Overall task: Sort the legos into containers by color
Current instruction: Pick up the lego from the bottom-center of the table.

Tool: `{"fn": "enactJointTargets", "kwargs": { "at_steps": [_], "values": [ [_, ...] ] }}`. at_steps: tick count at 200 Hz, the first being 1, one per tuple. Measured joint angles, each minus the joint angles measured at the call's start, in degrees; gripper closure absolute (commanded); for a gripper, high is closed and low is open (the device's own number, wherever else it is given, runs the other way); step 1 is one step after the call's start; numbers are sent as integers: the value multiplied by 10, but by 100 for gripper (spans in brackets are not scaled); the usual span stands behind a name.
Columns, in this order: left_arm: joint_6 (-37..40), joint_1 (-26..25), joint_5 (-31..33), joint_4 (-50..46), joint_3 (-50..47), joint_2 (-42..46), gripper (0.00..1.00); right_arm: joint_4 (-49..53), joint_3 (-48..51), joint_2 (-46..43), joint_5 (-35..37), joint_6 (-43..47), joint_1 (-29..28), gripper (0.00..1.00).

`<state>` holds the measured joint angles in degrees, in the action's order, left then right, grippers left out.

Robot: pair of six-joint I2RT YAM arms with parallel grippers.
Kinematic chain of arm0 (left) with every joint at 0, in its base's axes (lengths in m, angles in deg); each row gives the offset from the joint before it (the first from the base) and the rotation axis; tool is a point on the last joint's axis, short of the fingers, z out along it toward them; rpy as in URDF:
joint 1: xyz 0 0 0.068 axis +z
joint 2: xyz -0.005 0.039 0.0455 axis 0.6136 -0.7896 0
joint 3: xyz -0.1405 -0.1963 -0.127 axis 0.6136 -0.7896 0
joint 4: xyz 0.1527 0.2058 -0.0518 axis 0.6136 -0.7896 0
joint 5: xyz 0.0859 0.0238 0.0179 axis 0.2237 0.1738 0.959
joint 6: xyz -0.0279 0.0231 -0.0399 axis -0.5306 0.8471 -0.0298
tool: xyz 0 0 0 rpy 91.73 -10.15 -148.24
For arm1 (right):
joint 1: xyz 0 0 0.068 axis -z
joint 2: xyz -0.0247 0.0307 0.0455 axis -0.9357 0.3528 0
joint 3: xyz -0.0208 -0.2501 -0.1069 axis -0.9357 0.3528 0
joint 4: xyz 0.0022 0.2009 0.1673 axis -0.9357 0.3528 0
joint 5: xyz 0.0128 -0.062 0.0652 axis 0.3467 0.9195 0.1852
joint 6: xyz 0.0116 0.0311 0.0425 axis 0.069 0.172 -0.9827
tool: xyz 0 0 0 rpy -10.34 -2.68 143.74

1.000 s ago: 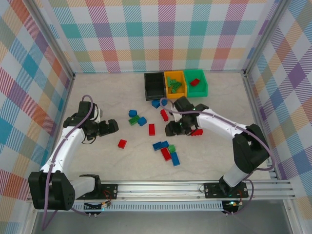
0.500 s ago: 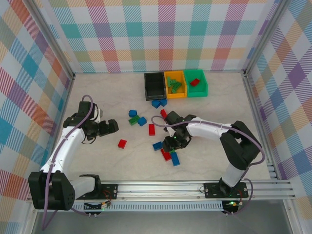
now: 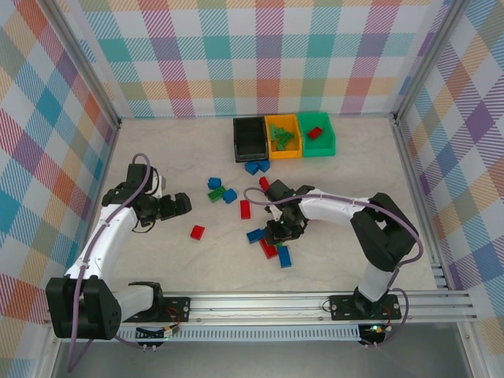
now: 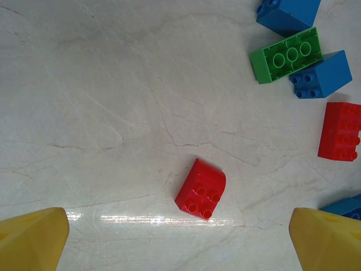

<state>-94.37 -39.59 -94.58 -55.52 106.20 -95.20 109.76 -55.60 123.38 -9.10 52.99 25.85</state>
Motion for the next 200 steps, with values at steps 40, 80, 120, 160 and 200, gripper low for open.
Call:
{"fn": "enactJointTargets", "kwargs": {
  "at_steps": [40, 80, 120, 160, 200],
  "values": [
    [0, 0, 0, 0, 0, 0, 0, -2, 0, 0, 5, -11, 0, 45],
    [0, 0, 0, 0, 0, 0, 0, -17, 2, -9, 14, -30, 0, 46],
    [0, 0, 0, 0, 0, 0, 0, -23, 6, -48, 23, -44, 1, 47],
    [0, 0, 0, 0, 0, 1, 0, -34, 9, -40, 27, -52, 1, 47],
    [0, 0, 0, 0, 0, 3, 1, -42, 24, -16, 48, -71, 4, 49]
  ]
}}
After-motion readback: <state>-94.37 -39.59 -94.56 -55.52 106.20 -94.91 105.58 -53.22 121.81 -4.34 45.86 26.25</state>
